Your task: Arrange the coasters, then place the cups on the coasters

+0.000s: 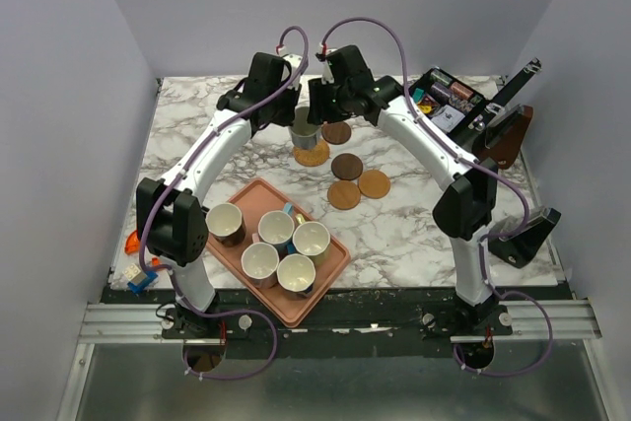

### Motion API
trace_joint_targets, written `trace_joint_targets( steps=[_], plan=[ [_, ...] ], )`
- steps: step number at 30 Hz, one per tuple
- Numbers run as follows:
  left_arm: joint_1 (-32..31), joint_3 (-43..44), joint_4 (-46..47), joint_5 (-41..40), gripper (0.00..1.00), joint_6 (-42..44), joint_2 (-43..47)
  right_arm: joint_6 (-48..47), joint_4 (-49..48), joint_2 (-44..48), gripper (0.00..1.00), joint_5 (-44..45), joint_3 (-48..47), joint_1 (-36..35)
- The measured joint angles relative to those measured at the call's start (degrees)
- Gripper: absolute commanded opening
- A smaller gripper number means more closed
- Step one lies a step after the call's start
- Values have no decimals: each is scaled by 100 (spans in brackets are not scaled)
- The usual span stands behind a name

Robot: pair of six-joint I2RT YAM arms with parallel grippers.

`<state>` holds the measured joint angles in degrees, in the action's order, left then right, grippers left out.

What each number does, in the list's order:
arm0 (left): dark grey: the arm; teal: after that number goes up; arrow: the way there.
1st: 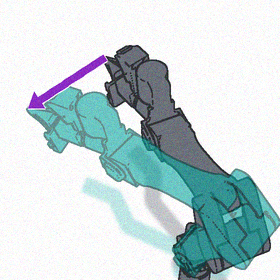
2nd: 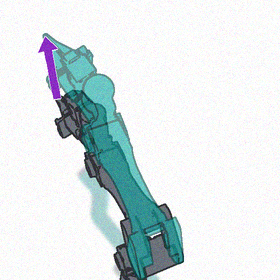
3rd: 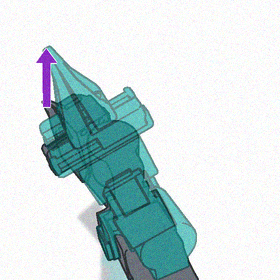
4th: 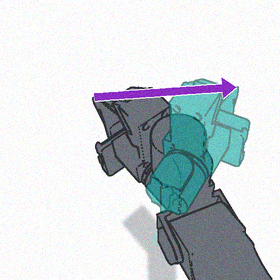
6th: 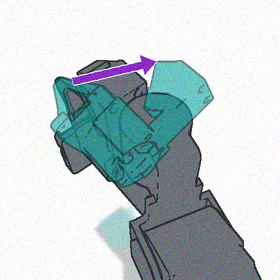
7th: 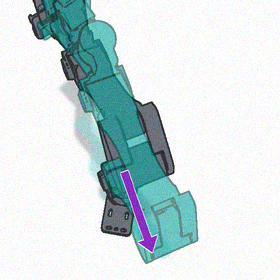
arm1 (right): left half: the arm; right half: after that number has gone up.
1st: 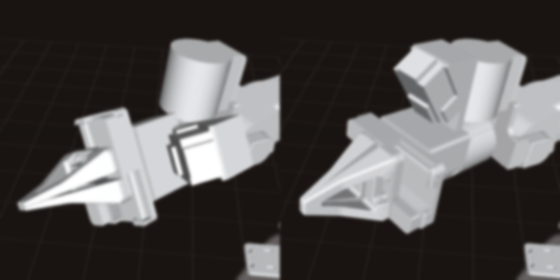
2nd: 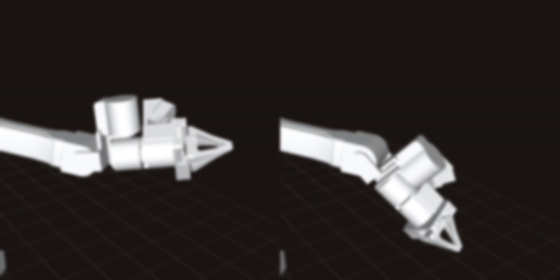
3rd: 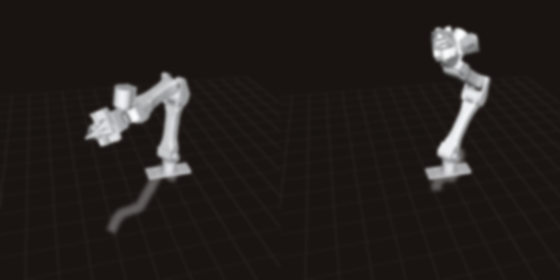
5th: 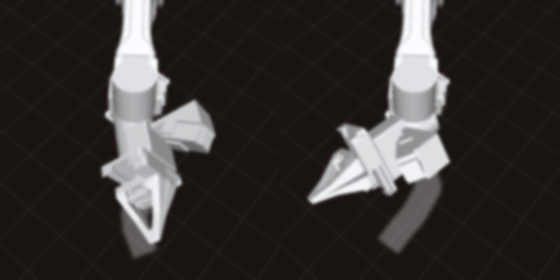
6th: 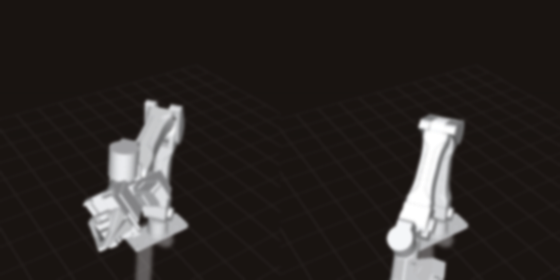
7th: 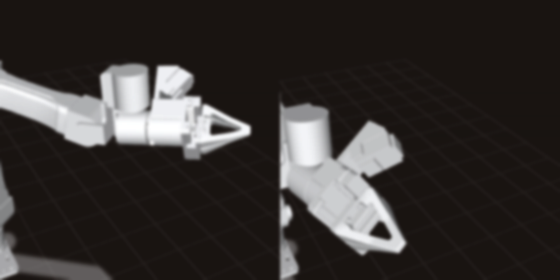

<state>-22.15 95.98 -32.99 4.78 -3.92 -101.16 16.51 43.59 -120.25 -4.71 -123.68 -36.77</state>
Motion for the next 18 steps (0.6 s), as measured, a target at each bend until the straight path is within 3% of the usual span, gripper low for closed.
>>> trace_joint_targets(
  steps=[7,9,11,13,14,16,18],
  plan=[
    [-85,0,4,0,0,-85,0,-129,-11,-26,36,437,4,13],
    [-85,0,7,0,0,-114,0,-164,-9,-81,25,507,-4,13],
    [-85,0,20,2,0,-149,0,-197,-4,-179,5,546,-55,13],
    [-85,-2,59,9,0,-197,0,-221,-15,-284,1,592,-96,13],
    [-85,-2,107,9,5,-225,0,-216,15,-321,1,643,-96,13],
    [-87,-2,74,-22,35,-251,0,-201,26,-356,1,710,-96,0],
    [-87,-2,87,2,58,-330,-11,-219,42,-356,1,798,-122,-4]
  ],
)
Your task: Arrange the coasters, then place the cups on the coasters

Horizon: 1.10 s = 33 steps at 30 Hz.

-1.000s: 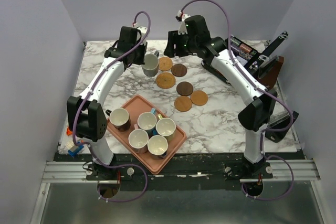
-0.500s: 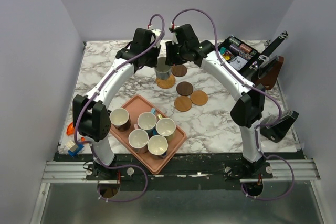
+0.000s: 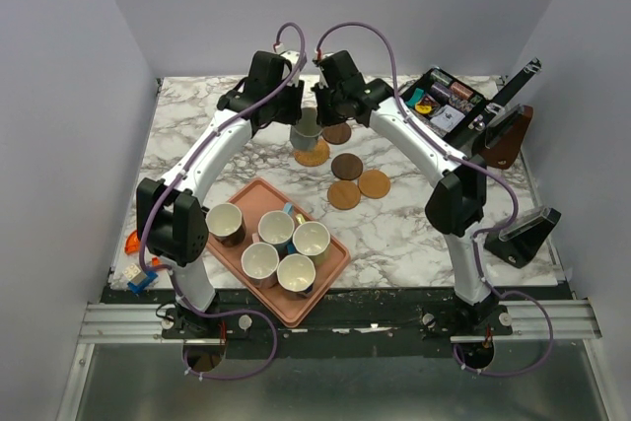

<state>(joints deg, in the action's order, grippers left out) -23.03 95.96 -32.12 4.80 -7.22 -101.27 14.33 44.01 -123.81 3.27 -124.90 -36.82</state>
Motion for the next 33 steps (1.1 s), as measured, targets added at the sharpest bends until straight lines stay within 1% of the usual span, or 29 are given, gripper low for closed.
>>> trace_joint_targets(
  steps=[2,5,7,11,17,23,33],
  plan=[
    [2,15,83,13,75,-63,2,-31,66,-17,1,127,-70,4],
    [2,79,205,9,91,-129,2,-52,219,-92,1,328,-251,39],
    [20,81,258,-31,99,-144,46,-81,264,-162,1,411,-376,98],
    [122,-42,400,-208,99,-227,293,-129,291,-345,1,507,-640,302],
    [673,-872,680,-553,99,-461,1255,-212,385,-719,1,590,-1016,743],
    [1130,-1611,800,-831,99,-654,1880,-326,413,-1178,1,619,-1296,1078],
    [1259,-2284,754,-990,99,-938,2085,-400,407,-1414,1,466,-1360,1128]
  ],
)
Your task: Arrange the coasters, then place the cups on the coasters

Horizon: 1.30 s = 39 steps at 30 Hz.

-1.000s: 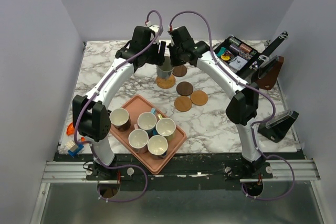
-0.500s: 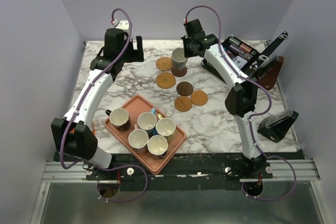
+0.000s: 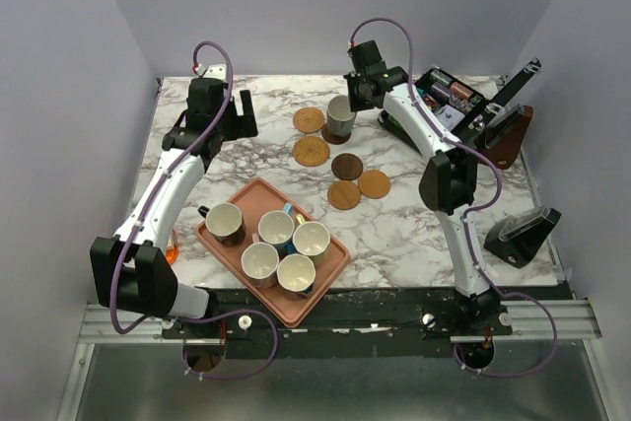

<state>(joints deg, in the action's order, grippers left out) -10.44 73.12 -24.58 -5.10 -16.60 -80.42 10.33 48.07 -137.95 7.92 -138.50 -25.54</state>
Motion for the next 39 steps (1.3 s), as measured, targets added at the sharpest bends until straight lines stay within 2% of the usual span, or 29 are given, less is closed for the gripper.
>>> trace_joint_targets(
  steps=[29,30,32,39],
  plan=[
    [63,-365,-140,-94,99,-109,457,-33,-197,-219,1,-146,-20,-13],
    [63,-367,-140,-94,99,-109,457,-33,-201,-221,2,-157,-20,-13],
    [63,-380,-140,-94,99,-114,457,-33,-203,-221,12,-168,-20,-13],
    [63,-393,-142,-94,99,-133,457,-31,-326,-232,30,-247,-26,-13]
  ],
)
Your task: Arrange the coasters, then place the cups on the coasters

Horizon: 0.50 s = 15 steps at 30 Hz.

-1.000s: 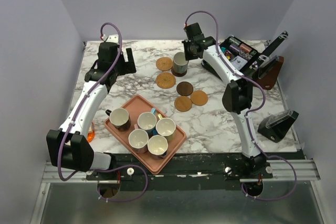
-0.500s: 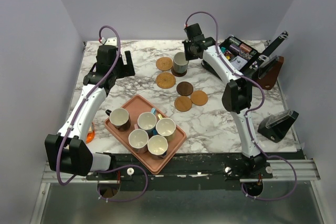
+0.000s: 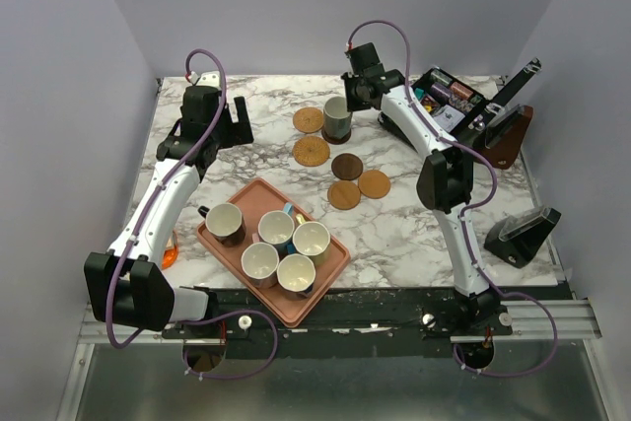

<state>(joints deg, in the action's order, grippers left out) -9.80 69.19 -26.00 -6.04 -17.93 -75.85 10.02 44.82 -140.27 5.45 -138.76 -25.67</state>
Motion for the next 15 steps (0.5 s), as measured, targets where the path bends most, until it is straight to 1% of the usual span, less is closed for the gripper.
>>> trace_joint_targets(
  steps=[2,5,9,11,12,15],
  plan=[
    [0,0,0,0,99,-4,0,0,-26,0,34,-17,-33,0],
    [0,0,0,0,99,-15,0,-2,-103,0,35,-46,-94,0],
    [0,-2,0,0,99,-17,0,2,-153,0,43,-61,-101,0],
    [0,-11,0,0,99,-17,0,-2,-157,0,50,-66,-101,0],
    [0,-15,0,0,99,-20,0,-2,-162,0,57,-66,-101,0],
    [0,-22,-26,0,99,-31,0,-22,-170,0,69,-72,-101,0]
  ],
)
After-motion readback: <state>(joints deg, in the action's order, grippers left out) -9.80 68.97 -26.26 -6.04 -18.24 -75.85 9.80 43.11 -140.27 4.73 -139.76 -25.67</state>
